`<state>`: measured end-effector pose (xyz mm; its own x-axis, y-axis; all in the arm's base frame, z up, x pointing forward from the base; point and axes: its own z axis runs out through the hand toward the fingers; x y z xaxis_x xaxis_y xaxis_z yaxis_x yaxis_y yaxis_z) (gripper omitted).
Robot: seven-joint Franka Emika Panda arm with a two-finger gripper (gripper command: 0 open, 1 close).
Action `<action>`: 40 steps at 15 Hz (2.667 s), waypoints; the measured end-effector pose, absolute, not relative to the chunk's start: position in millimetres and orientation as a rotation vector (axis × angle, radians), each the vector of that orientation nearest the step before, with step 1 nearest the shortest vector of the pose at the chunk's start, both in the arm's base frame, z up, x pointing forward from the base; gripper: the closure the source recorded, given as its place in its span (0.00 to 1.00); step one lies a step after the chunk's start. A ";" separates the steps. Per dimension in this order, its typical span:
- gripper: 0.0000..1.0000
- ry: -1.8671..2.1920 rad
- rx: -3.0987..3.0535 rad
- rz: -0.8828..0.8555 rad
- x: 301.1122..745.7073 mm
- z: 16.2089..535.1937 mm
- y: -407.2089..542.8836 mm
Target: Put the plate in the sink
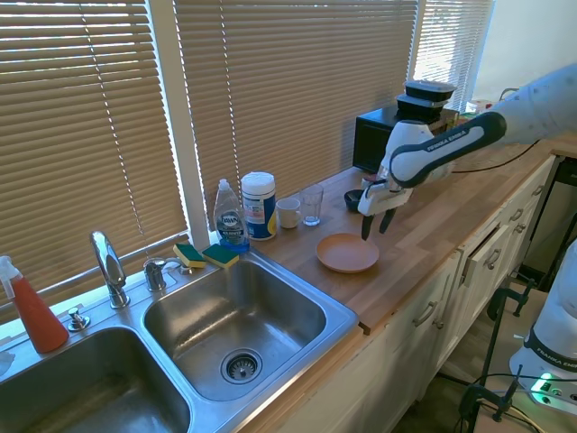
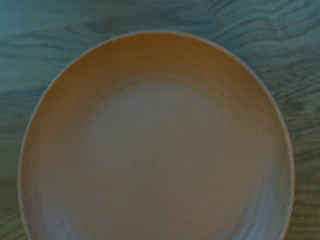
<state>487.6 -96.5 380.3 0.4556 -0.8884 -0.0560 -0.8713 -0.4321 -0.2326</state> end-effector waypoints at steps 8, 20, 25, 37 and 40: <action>0.00 1.578 -2.388 0.029 529.3 334.3 -136.6; 1.00 1.509 -2.417 0.092 535.5 322.2 -134.8; 1.00 1.496 -2.417 0.116 535.4 310.8 -134.4; 1.00 1.382 -2.363 0.097 533.5 317.6 -141.9; 1.00 1.321 -2.362 0.055 530.0 360.2 -134.1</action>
<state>530.0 -134.1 360.2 0.5448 -0.8037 -0.2394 -0.8208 -0.4525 -0.3486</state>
